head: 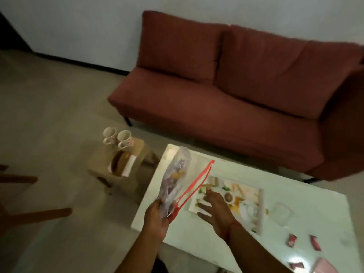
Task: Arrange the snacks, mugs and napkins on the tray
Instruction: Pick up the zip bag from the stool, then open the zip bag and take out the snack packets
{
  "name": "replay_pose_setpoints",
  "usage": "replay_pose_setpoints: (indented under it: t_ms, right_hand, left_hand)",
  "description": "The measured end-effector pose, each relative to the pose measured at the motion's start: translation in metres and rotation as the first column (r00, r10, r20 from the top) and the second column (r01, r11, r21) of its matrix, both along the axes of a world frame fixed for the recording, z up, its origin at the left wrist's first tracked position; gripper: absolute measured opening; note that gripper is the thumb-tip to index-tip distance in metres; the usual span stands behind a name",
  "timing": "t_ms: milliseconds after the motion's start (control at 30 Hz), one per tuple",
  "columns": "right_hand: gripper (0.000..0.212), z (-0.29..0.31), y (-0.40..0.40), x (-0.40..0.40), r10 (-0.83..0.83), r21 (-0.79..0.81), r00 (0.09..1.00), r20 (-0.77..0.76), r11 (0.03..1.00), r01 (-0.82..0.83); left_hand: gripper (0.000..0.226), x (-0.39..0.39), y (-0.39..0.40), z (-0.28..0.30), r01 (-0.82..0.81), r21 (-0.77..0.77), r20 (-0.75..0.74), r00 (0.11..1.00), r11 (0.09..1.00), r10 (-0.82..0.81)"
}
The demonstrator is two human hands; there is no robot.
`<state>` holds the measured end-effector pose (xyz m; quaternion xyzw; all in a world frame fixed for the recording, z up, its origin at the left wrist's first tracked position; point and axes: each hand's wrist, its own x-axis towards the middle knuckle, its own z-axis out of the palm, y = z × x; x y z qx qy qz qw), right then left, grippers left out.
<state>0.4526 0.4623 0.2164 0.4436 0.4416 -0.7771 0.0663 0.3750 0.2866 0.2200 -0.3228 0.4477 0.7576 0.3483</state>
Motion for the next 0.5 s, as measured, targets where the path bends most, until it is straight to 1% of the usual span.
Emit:
replay_pose_setpoints:
  t_ms: [33,67,100,167,233,300,400,467,500]
  right_hand:
    - [0.04,0.009,0.021,0.016,-0.032,-0.091,0.999,-0.036,0.995,0.028]
    - [0.036,0.016,0.035,0.026,-0.073,-0.128,0.995,-0.064,0.99,0.064]
    - [0.033,0.026,0.049,0.037,-0.131,-0.132,0.988,-0.084,0.984,0.119]
    - [0.024,0.043,0.071,0.059,-0.23,-0.103,0.966,-0.117,0.97,0.219]
    - [0.017,0.058,0.085,0.077,-0.273,-0.062,0.951,-0.142,0.962,0.267]
    - [0.017,0.069,0.094,0.092,-0.294,-0.033,0.941,-0.165,0.956,0.293]
    - [0.021,0.086,0.101,0.106,-0.311,-0.01,0.929,-0.199,0.949,0.316]
    - [0.023,0.098,0.1,0.109,-0.32,-0.006,0.922,-0.218,0.945,0.327]
    - [0.024,0.104,0.098,0.109,-0.322,-0.011,0.918,-0.231,0.944,0.329]
  left_hand:
    - [0.025,0.014,0.017,0.006,0.06,-0.009,-0.019,0.998,0.998,-0.06]
    - [0.024,0.024,0.029,0.011,0.113,-0.011,-0.034,0.993,0.994,-0.114]
    - [0.023,0.033,0.043,0.015,0.169,-0.021,-0.037,0.985,0.985,-0.169]
    - [0.025,0.047,0.066,0.018,0.248,-0.027,-0.016,0.969,0.968,-0.248]
    - [0.028,0.055,0.081,0.019,0.291,-0.045,-0.005,0.956,0.956,-0.292]
    - [0.027,0.059,0.092,0.019,0.322,-0.065,0.001,0.947,0.945,-0.322]
    - [0.025,0.06,0.104,0.023,0.376,-0.052,0.022,0.927,0.925,-0.375]
    - [0.025,0.06,0.106,0.026,0.444,-0.062,0.027,0.896,0.894,-0.443]
    - [0.025,0.059,0.106,0.028,0.49,-0.094,0.03,0.872,0.867,-0.489]
